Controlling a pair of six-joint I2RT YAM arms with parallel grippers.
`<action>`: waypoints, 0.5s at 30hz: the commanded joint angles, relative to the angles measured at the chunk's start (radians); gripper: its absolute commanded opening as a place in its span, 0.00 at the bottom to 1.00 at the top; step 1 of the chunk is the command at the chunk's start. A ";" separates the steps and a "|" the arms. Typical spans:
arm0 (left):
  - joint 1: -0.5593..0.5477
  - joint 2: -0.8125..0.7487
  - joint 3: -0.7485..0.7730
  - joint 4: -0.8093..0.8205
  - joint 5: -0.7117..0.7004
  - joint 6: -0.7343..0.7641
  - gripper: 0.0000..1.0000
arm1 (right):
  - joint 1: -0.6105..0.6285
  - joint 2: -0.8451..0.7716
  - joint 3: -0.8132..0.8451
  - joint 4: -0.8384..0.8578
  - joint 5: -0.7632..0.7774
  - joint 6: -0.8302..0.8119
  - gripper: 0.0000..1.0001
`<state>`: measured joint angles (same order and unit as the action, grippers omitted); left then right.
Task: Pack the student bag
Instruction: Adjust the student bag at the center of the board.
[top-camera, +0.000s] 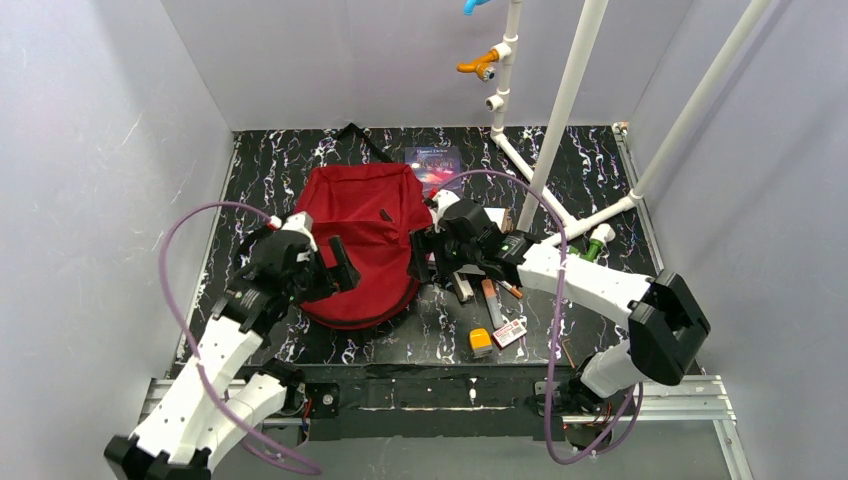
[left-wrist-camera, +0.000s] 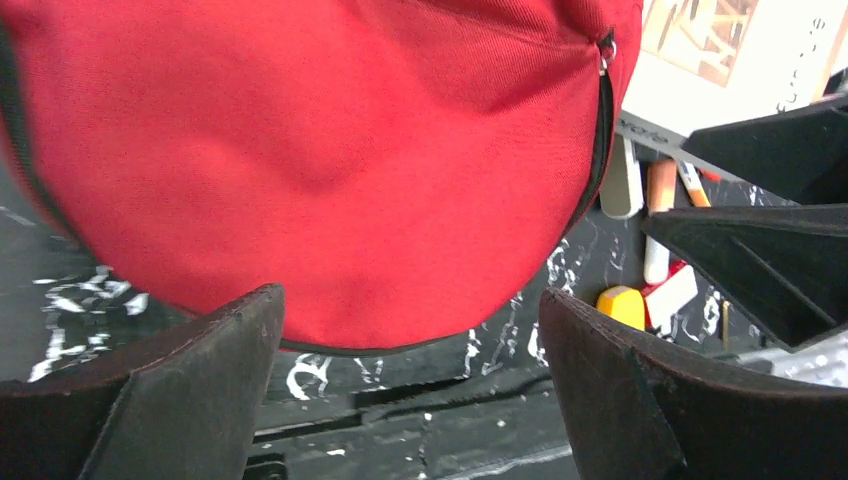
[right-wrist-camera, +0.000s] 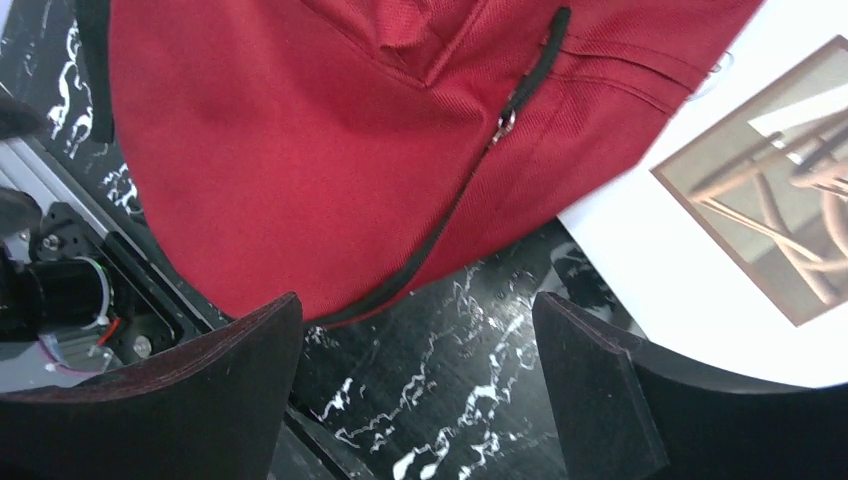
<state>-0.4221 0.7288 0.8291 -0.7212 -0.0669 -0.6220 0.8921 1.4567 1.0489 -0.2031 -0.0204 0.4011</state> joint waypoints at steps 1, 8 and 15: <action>0.003 0.070 -0.020 0.133 0.158 -0.092 0.98 | -0.001 0.068 -0.006 0.129 -0.048 0.083 0.89; 0.023 0.236 0.070 0.183 0.104 -0.152 0.98 | 0.021 0.256 0.060 0.259 0.097 0.087 0.77; 0.025 0.063 0.044 0.056 -0.021 -0.176 0.98 | 0.079 0.472 0.394 0.256 0.100 -0.038 0.16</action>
<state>-0.4011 0.9371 0.8722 -0.5697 0.0029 -0.7815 0.9283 1.8759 1.2476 -0.0437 0.0589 0.4366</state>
